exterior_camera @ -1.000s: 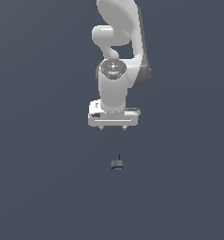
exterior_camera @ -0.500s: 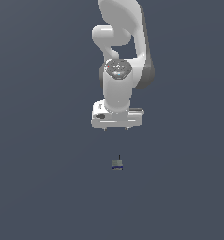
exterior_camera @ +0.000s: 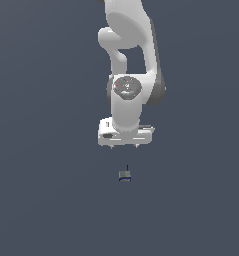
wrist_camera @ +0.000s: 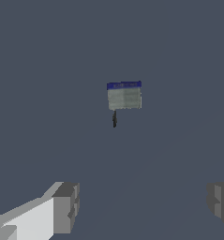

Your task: Pick up the object and move it to a goal position.

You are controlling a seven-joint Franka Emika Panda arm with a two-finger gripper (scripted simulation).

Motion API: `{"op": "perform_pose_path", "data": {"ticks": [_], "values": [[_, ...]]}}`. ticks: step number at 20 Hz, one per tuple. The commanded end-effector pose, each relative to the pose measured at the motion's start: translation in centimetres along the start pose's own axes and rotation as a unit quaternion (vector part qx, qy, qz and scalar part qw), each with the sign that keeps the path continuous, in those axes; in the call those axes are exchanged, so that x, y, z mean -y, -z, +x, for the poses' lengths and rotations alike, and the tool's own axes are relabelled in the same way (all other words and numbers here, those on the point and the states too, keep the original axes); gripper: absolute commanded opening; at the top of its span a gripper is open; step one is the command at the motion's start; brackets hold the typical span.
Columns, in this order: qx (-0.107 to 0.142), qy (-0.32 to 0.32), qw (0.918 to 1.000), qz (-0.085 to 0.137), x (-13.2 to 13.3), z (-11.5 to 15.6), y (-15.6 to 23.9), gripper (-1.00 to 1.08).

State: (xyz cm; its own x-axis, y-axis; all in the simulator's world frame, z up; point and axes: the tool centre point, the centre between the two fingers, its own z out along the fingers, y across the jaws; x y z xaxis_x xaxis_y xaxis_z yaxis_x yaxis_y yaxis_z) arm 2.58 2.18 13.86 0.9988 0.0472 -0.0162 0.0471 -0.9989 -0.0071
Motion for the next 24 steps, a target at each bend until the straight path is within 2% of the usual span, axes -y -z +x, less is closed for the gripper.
{"op": "perform_pose_path", "data": {"ticks": [1, 12, 24], "values": [[-0.001, 0.002, 1.0, -0.001, 0.0, 1.1, -1.0, 1.0], [-0.006, 0.013, 0.9999, -0.003, -0.1, 5.7, -5.8, 1.0], [-0.007, 0.015, 0.9998, -0.004, -0.1, 6.8, -7.5, 1.0]]}}
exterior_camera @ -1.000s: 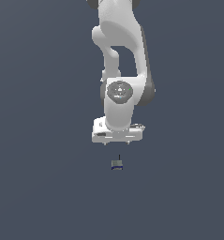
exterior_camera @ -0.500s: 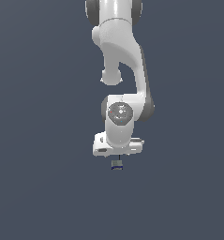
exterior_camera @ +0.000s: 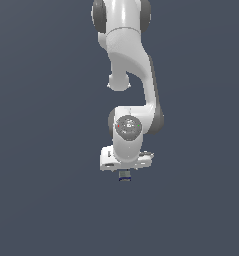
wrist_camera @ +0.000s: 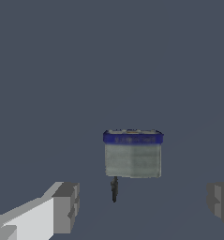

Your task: Pick up the object and move it to a goal position.

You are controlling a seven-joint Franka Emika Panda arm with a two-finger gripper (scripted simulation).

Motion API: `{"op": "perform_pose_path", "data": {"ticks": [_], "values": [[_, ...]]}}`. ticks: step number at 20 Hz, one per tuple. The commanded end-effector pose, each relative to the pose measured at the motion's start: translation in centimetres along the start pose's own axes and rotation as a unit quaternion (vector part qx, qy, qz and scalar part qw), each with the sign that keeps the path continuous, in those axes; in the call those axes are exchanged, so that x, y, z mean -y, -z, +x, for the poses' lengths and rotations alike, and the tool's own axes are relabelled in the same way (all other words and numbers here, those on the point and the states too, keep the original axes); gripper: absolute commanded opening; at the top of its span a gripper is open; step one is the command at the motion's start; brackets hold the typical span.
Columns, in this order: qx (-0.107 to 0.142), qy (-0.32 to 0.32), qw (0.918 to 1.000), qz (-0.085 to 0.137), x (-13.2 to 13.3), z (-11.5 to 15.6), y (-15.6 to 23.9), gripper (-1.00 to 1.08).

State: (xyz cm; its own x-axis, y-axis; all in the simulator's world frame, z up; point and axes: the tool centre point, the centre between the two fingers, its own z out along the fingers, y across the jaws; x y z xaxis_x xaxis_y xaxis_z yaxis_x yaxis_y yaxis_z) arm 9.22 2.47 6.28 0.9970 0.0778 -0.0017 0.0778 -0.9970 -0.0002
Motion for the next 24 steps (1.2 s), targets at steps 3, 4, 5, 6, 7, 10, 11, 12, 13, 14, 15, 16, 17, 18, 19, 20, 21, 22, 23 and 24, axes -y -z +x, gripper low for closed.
{"op": "perform_pose_path", "data": {"ticks": [3, 4, 5, 6, 7, 10, 11, 12, 13, 14, 15, 16, 17, 18, 19, 20, 21, 22, 23, 24], "values": [[0.0, 0.0, 1.0, 0.0, 0.0, 0.0, -0.6, 1.0], [0.0, 0.0, 1.0, 0.0, 0.0, 0.0, -1.0, 1.0], [0.0, 0.0, 1.0, 0.0, 0.0, 0.0, -1.4, 1.0], [-0.001, 0.0, 1.0, 0.0, 0.0, 0.0, -1.8, 1.0], [-0.001, 0.0, 1.0, 0.0, 0.0, 0.0, -2.4, 1.0], [-0.001, 0.0, 1.0, 0.0, 0.0, 0.0, -4.1, 1.0], [-0.001, 0.0, 1.0, 0.0, 0.0, 0.0, -4.5, 1.0], [-0.001, 0.0, 1.0, 0.0, 0.0, 0.0, -4.7, 1.0], [-0.001, 0.0, 1.0, 0.0, 0.0, 0.0, -4.9, 1.0], [-0.001, 0.0, 1.0, 0.0, 0.0, 0.0, -5.0, 1.0], [-0.001, 0.0, 1.0, 0.0, 0.0, 0.1, -5.1, 1.0], [-0.001, 0.0, 1.0, 0.0, 0.0, 0.1, -5.0, 1.0], [-0.001, 0.0, 1.0, 0.0, 0.0, 0.1, -5.0, 1.0], [-0.001, 0.0, 1.0, 0.0, 0.0, 0.1, -5.0, -1.0], [-0.001, 0.0, 1.0, 0.0, 0.0, 0.1, -5.0, -1.0], [-0.001, 0.0, 1.0, 0.0, 0.0, 0.1, -5.0, -1.0], [-0.001, 0.0, 1.0, 0.0, 0.0, 0.1, -5.0, -1.0], [-0.001, 0.0, 1.0, 0.0, 0.0, 0.1, -5.0, -1.0], [-0.001, 0.0, 1.0, 0.0, 0.0, 0.1, -5.0, -1.0], [-0.001, 0.0, 1.0, 0.0, 0.0, 0.1, -5.0, -1.0]]}}
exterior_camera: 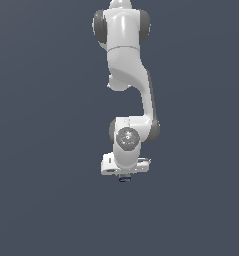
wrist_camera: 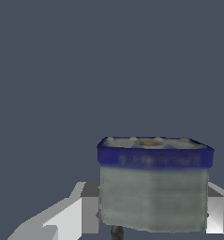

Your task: Pick up the object and move it to a goal position.

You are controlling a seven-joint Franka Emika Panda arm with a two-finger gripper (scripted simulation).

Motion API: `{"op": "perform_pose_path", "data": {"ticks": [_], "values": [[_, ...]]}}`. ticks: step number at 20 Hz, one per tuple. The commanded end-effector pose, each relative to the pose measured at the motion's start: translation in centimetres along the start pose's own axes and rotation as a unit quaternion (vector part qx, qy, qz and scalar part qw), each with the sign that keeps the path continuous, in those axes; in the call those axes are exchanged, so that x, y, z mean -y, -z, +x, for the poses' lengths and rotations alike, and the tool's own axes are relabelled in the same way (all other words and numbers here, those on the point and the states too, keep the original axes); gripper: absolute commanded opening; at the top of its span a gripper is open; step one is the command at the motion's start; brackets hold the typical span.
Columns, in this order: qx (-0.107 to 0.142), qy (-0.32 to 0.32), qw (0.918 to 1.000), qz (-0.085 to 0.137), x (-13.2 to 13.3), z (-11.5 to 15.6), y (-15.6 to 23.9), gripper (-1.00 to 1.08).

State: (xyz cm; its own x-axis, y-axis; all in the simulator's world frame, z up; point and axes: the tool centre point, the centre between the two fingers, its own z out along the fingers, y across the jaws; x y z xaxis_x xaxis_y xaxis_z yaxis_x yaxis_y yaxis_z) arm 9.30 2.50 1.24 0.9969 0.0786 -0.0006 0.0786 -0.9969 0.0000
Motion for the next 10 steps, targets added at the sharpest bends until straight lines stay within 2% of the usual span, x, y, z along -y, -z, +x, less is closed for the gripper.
{"op": "perform_pose_path", "data": {"ticks": [1, 10], "values": [[0.0, 0.0, 1.0, 0.0, -0.01, 0.02, 0.02, -1.0], [0.0, 0.0, 1.0, 0.0, -0.36, -0.33, 0.56, -1.0]]}}
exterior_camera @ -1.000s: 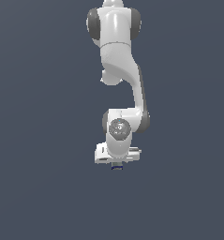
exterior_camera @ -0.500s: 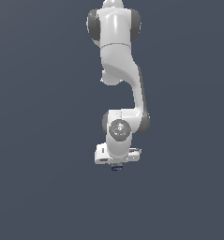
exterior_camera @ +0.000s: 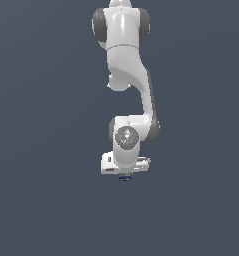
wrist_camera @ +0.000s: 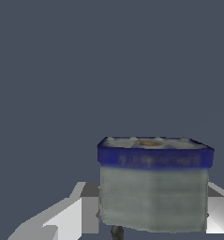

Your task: Pick up the object and move it to a goal position.

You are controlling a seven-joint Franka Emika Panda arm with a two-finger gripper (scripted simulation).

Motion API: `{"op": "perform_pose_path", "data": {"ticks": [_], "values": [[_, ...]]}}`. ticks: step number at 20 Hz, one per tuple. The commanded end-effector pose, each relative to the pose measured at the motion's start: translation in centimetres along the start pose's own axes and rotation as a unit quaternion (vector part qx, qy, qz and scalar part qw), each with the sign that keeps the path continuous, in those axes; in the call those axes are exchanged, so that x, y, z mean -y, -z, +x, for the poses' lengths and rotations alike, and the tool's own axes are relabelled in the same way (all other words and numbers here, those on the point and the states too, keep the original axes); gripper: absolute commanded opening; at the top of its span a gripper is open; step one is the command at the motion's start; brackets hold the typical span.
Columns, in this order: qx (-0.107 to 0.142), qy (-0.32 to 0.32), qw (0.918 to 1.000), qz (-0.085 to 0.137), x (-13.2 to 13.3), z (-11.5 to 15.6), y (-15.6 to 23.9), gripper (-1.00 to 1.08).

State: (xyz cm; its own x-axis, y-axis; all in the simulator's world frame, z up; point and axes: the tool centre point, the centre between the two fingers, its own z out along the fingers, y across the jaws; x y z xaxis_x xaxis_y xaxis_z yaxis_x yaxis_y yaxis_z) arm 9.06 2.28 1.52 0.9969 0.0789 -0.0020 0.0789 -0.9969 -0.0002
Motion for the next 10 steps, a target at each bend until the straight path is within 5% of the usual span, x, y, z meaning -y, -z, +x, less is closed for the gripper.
{"op": "perform_pose_path", "data": {"ticks": [1, 10], "values": [[-0.001, 0.0, 1.0, 0.0, -0.3, -0.2, 0.5, -1.0], [-0.001, 0.0, 1.0, 0.0, -2.5, -2.3, 4.1, -1.0]]}}
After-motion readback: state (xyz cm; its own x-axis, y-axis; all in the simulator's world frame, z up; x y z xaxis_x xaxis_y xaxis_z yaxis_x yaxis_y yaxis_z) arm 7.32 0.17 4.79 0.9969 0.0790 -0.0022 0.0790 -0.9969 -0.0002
